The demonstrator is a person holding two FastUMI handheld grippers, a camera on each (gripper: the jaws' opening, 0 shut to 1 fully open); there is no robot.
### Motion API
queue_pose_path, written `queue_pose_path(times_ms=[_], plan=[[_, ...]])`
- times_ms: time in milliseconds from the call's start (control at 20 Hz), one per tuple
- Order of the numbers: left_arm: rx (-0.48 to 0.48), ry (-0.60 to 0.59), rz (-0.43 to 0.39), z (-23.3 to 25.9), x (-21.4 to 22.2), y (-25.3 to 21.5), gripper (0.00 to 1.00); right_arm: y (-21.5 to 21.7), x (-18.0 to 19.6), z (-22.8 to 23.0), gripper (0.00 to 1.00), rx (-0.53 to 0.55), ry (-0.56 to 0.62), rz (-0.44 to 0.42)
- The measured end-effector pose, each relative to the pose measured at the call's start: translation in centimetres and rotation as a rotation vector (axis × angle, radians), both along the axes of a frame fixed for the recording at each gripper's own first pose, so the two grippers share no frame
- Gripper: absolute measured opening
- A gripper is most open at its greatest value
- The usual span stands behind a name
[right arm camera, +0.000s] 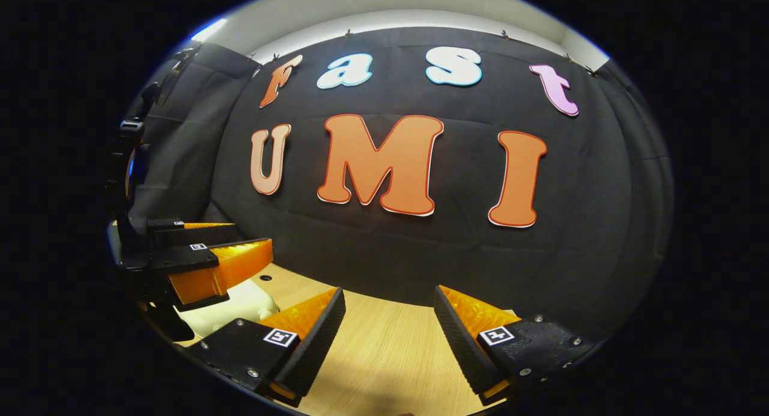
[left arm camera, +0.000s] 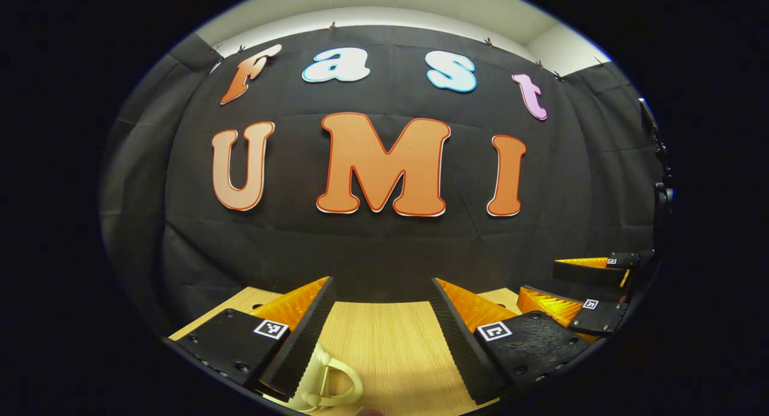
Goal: First open the suitcase, pack the skin care products into it, and then close the suitcase.
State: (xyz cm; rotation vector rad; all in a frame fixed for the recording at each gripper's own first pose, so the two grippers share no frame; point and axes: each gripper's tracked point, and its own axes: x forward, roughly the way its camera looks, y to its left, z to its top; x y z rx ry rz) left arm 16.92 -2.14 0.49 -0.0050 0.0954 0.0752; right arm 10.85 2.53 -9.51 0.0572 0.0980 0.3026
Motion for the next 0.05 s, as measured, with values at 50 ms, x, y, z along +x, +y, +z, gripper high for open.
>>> queue_pose_path(times_ms=[50], plan=[[-0.002, 0.003, 0.002, -0.06, 0.04, 0.02, 0.98, 0.02, 0.08, -0.07, 0.95, 0.002, 0.001, 0.003]])
